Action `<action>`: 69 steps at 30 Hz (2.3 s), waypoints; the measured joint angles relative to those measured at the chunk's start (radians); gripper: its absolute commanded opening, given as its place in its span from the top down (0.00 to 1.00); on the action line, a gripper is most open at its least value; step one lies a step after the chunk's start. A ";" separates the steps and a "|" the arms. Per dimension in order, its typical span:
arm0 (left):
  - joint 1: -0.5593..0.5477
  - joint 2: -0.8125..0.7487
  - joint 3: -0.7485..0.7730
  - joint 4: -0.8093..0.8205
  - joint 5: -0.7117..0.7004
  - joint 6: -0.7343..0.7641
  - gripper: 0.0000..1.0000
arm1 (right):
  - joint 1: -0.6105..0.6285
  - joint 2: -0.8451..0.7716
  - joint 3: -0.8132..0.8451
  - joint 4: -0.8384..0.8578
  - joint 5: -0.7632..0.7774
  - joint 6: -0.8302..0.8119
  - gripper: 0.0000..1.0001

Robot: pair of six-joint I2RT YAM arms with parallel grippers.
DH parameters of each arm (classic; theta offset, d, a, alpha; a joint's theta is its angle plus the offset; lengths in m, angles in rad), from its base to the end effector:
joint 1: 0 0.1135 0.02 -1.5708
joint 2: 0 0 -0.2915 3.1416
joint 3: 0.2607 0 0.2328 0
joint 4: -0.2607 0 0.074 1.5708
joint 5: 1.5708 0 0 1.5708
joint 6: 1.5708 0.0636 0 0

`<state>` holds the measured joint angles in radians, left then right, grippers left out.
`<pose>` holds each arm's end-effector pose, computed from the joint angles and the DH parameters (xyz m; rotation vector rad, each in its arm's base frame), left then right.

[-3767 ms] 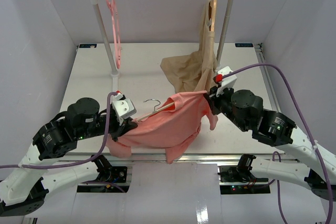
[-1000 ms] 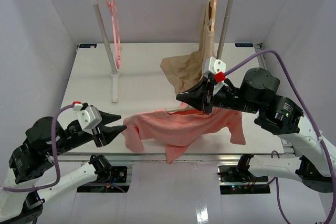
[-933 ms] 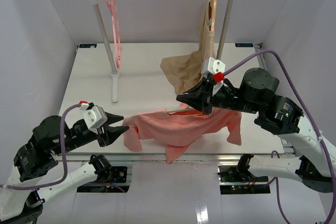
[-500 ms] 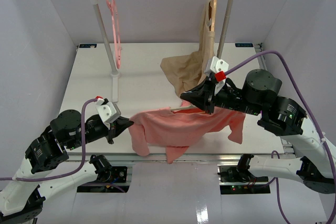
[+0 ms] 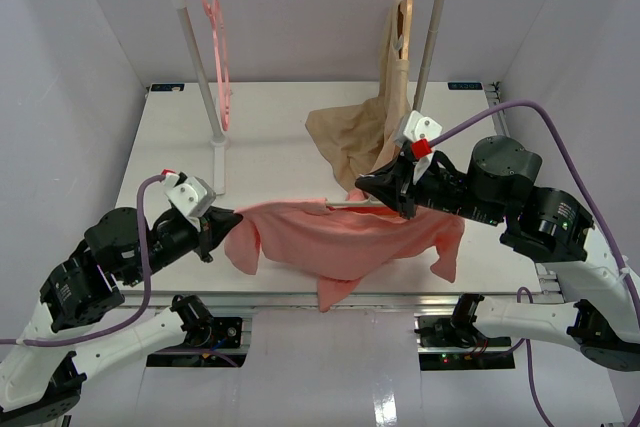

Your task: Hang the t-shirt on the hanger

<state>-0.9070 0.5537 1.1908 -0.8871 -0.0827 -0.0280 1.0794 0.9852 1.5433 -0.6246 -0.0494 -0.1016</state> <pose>0.0351 -0.0364 0.4148 0.7367 1.7072 -0.5819 0.0704 0.1383 0.5173 -0.9769 1.3871 0.7823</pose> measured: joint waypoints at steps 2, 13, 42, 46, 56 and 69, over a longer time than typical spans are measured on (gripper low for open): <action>0.000 0.004 0.003 -0.007 -0.032 -0.012 1.00 | 0.000 0.005 0.004 -0.014 0.002 -0.005 0.92; 0.000 0.029 0.022 -0.033 -0.135 -0.052 0.75 | 0.000 0.012 0.007 -0.035 -0.002 -0.016 0.92; 0.000 0.284 0.106 0.108 0.439 0.147 0.41 | 0.000 0.086 -0.070 0.128 -0.230 0.047 0.92; 0.000 0.295 0.088 0.111 0.502 0.163 0.85 | 0.000 0.078 -0.086 0.184 -0.270 0.052 0.92; 0.000 0.272 0.075 0.118 0.626 0.200 1.00 | 0.000 0.061 -0.109 0.232 -0.381 0.071 0.92; 0.000 0.216 0.044 0.092 0.678 0.211 1.00 | 0.001 0.050 -0.078 0.156 -0.451 -0.033 0.02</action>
<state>-0.9070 0.7700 1.2348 -0.7954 0.5949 0.1833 1.0801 1.0350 1.4650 -0.4689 -0.5008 -0.1345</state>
